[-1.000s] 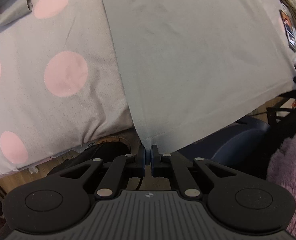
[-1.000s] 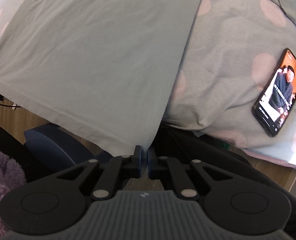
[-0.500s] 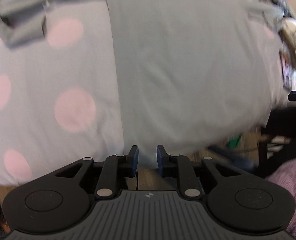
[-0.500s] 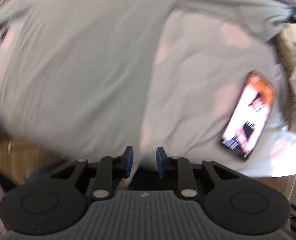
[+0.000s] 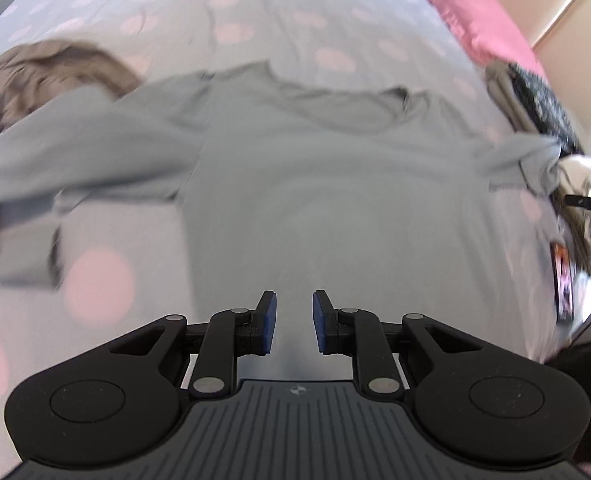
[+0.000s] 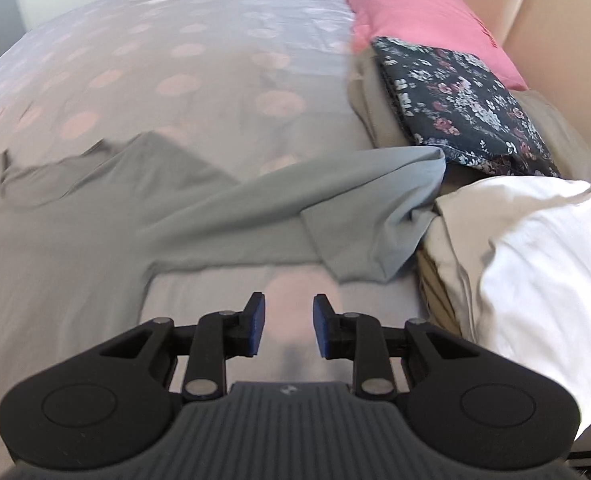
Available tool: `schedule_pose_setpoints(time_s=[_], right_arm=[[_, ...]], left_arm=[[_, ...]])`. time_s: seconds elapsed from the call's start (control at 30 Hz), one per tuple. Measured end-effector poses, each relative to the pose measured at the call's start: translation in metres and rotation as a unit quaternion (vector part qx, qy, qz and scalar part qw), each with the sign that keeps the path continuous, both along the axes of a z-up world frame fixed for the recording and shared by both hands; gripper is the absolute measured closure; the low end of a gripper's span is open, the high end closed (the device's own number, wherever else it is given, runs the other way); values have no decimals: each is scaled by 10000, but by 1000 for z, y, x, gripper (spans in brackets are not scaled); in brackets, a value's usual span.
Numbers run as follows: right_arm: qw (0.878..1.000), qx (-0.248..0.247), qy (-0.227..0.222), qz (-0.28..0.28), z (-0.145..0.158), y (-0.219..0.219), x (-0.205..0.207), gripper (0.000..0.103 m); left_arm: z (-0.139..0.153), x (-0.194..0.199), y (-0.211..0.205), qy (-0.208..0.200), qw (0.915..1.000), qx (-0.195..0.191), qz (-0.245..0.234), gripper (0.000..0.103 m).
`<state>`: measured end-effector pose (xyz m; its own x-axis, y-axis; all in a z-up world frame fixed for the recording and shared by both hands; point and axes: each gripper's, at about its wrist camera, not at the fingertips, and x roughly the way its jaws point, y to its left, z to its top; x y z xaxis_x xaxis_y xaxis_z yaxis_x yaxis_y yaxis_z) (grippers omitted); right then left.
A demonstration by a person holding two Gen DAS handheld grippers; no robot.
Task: Fold clothes
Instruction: 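Open both grippers and release the flattened grey shirt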
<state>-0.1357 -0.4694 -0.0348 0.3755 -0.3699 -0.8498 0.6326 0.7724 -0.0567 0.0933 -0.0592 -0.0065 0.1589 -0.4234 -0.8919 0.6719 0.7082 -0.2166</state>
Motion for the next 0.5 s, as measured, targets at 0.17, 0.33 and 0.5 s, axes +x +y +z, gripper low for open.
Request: schedule_pose_setpoints(time_s=[0.17, 0.33, 0.5], right_arm=[[9997, -1, -26, -256, -26, -34, 32, 58], [9987, 181, 93, -464, -56, -61, 51, 57], [9976, 325, 270, -556, -76, -74, 57, 66]], left_arm=[[-14, 6, -36, -276, 9992, 134, -239, 86], [-22, 18, -56, -313, 9989, 77, -334, 86], [-36, 31, -62, -203, 9994, 112, -258, 86]])
